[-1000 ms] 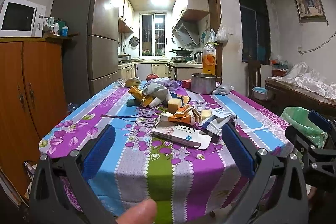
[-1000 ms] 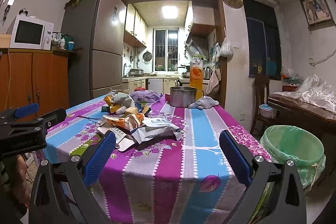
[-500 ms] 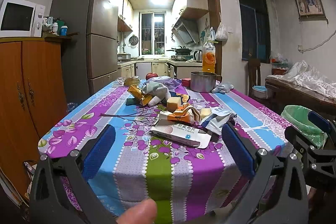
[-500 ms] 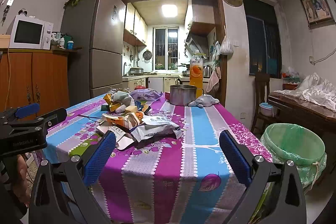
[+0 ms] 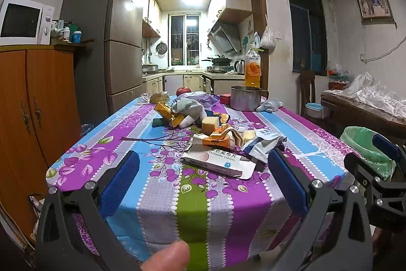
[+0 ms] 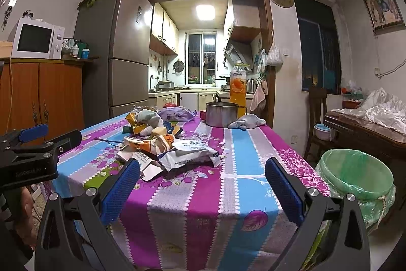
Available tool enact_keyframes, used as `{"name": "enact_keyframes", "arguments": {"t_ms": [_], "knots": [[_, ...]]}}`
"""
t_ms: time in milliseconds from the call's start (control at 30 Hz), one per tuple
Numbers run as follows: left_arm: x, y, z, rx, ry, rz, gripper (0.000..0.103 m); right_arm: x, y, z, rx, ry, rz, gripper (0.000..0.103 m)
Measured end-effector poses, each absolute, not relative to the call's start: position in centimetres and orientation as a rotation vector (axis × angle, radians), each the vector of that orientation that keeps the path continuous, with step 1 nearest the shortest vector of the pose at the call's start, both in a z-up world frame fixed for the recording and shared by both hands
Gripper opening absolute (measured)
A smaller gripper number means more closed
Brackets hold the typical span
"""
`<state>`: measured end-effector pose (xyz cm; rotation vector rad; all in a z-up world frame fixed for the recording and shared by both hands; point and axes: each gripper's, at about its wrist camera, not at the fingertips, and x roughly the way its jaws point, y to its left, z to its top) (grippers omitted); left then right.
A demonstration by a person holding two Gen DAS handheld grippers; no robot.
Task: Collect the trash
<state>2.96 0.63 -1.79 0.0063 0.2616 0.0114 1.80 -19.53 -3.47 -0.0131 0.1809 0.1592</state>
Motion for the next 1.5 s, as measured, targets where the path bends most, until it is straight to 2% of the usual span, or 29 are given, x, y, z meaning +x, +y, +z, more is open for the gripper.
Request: {"name": "enact_keyframes", "arguments": {"t_ms": [1033, 1167, 1267, 1367, 1433, 1500], "knots": [[4.3, 0.6, -2.2, 0.019, 0.294, 0.006, 0.098, 2.9, -19.8, -3.6, -0.021, 0.208, 0.181, 0.098], [6.5, 1.3, -2.0, 0.055, 0.336, -0.023, 0.098, 4.7, -20.1, -3.5, 0.002, 0.268, 0.267, 0.098], [10.2, 2.6, -1.7, 0.026, 0.412, -0.076, 0.098, 8.2, -21.3, -3.7, 0.133, 0.387, 0.394, 0.098], [14.8, 3.7, -1.7, 0.028, 0.469, -0.089, 0.098, 13.6, -23.3, -5.1, 0.406, 0.569, 0.540, 0.089], [17.2, 5.1, -1.9, -0.014, 0.504, -0.075, 0.098, 17.3, -23.9, -6.4, 0.516, 0.654, 0.564, 0.074], [18.2, 6.1, -1.9, -0.056, 0.512, -0.064, 0.098, 20.2, -24.3, -7.4, 0.579, 0.705, 0.549, 0.071]]}}
